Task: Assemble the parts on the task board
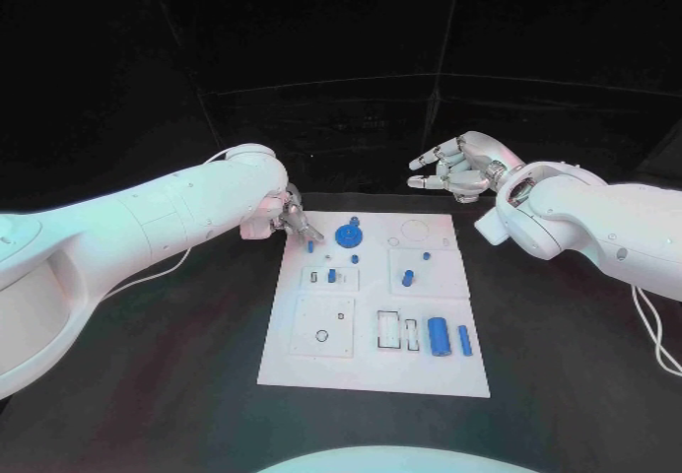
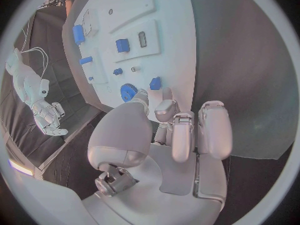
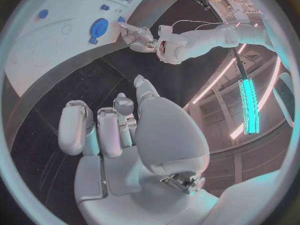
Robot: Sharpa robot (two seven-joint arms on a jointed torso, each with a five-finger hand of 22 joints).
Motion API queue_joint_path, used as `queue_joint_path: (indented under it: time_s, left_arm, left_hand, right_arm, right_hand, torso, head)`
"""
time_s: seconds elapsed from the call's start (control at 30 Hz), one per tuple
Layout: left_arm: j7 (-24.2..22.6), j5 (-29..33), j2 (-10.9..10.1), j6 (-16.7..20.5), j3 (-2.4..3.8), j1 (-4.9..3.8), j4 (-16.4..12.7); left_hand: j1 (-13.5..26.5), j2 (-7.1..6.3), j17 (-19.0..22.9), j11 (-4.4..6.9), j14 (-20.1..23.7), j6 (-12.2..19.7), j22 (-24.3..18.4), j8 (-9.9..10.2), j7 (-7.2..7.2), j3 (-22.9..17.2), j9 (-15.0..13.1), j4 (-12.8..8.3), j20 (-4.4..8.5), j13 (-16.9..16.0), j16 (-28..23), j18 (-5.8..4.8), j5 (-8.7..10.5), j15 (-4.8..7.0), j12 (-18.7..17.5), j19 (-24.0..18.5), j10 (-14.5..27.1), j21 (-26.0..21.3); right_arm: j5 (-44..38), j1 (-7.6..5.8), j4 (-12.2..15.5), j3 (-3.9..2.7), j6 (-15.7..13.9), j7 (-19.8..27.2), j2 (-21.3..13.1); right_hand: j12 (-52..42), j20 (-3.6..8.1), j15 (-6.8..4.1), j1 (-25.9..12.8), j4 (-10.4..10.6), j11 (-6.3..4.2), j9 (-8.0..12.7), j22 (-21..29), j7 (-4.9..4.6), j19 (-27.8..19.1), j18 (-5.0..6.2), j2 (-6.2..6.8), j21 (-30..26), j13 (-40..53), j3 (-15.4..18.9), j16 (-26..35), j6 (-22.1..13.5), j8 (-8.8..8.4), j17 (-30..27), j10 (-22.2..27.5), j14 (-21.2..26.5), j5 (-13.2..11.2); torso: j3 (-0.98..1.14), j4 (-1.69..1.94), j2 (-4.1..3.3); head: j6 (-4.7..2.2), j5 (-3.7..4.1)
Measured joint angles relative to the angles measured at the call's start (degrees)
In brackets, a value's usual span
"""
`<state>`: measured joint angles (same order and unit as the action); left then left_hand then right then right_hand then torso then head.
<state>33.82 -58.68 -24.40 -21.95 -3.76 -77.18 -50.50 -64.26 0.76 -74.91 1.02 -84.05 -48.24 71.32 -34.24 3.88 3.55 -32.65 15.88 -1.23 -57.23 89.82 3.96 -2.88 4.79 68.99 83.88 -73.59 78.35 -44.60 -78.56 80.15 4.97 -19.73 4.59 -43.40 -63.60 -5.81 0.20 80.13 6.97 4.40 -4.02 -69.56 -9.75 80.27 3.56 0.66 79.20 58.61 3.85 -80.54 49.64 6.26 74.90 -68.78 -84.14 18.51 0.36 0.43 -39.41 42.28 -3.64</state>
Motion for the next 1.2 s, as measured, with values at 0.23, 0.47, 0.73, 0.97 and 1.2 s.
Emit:
queue_joint_path:
  time_s: [0.23, 0.47, 0.73, 0.97, 1.2]
  left_arm:
    - [-0.22, -0.06, 0.18, -0.64, 0.00, 0.12, 0.16]
    - [-0.59, -0.11, 0.21, -1.17, 0.00, 0.16, 0.17]
    - [-1.28, -0.13, 0.09, -1.70, 0.00, 0.17, 0.12]
    - [-1.88, -0.14, 0.04, -1.97, 0.00, 0.18, 0.12]
    - [-2.84, -0.14, 0.03, -2.18, 0.03, 0.17, 0.12]
  left_hand:
    - [-1.14, 1.14, 0.00, 0.00, 0.00, -0.60, 0.13, 0.28, -0.20, 0.32, 0.51, -0.32, 0.00, 0.00, 0.00, 0.00, 0.00, 0.00, 0.00, 0.00, 0.00, 0.00]
    - [-1.87, 1.87, 0.00, 0.00, 0.00, -1.01, 0.17, 0.50, -0.21, 0.32, 0.87, -0.32, 0.00, -0.01, 0.00, 0.00, 0.00, 0.00, 0.00, 0.00, 0.00, 0.00]
    - [-3.59, 3.59, 0.00, 0.00, 0.00, -1.66, 0.17, 0.50, -0.39, -0.10, 1.38, -1.37, 0.00, -0.01, 0.00, 0.00, 0.00, 0.00, 0.00, 0.00, 0.00, 0.00]
    - [-5.89, 4.67, 0.00, 0.00, 0.00, -2.04, 0.21, 0.73, -0.40, -1.01, 1.86, -2.92, 0.00, -0.01, 0.00, 0.00, 0.00, 0.00, 0.00, 0.00, 0.00, 0.00]
    - [-12.18, 7.68, 0.00, 0.24, 0.00, -2.24, 0.24, 1.53, -0.60, -5.59, 2.67, -7.49, 0.00, 0.29, 0.00, 0.00, 0.02, 0.00, 0.00, 0.00, 0.25, 0.00]
  right_arm:
    - [0.00, 0.00, -0.05, 0.00, -0.02, 0.02, 0.05]
    - [0.01, 0.00, -0.14, 0.00, -0.02, 0.04, 0.22]
    - [0.01, 0.00, -0.25, 0.00, -0.01, 0.04, 0.29]
    - [0.01, 0.00, -0.29, 0.00, -0.01, 0.04, 0.34]
    - [0.01, 0.00, -0.39, 0.00, -0.01, 0.04, 0.43]
  right_hand:
    - [0.00, 0.00, 0.00, 0.00, 0.00, 0.00, 0.00, 0.00, 0.00, 0.00, 0.00, 0.00, 0.00, 0.01, 0.00, 0.00, 0.00, 0.00, 0.04, 0.00, 0.00, 0.00]
    - [0.00, 0.00, 0.00, 0.00, 0.00, 0.00, 0.00, 0.00, 0.00, 0.00, 0.00, 0.00, 0.00, 0.01, 0.00, 0.00, 0.00, 0.00, 0.04, 0.00, 0.00, 0.00]
    - [0.00, 0.00, 0.00, 0.00, 0.00, 0.00, 0.00, -0.01, 0.00, 0.00, 0.01, 0.00, 0.00, 0.01, 0.00, 0.00, 0.00, 0.00, 0.04, 0.00, 0.00, 0.00]
    - [0.00, 0.00, 0.00, 0.00, 0.00, 0.00, 0.00, -0.01, 0.00, 0.00, 0.00, 0.00, 0.00, 0.02, 0.00, 0.00, 0.00, 0.00, 0.03, 0.00, 0.00, 0.00]
    - [0.00, 0.00, 0.00, 0.00, 0.00, 0.00, 0.00, -0.01, 0.00, 0.00, 0.00, 0.00, 0.00, 0.02, 0.00, 0.18, 0.00, 0.00, 0.03, 0.00, 0.00, 0.00]
  torso:
    - [-0.01, 0.00, 0.01]
    - [-0.01, 0.00, 0.01]
    - [0.00, 0.02, 0.01]
    - [0.01, 0.03, 0.01]
    - [0.02, 0.03, 0.01]
  head:
    - [0.05, -0.04]
    - [0.08, 0.02]
    - [0.09, 0.12]
    - [0.14, 0.07]
    - [0.28, 0.04]
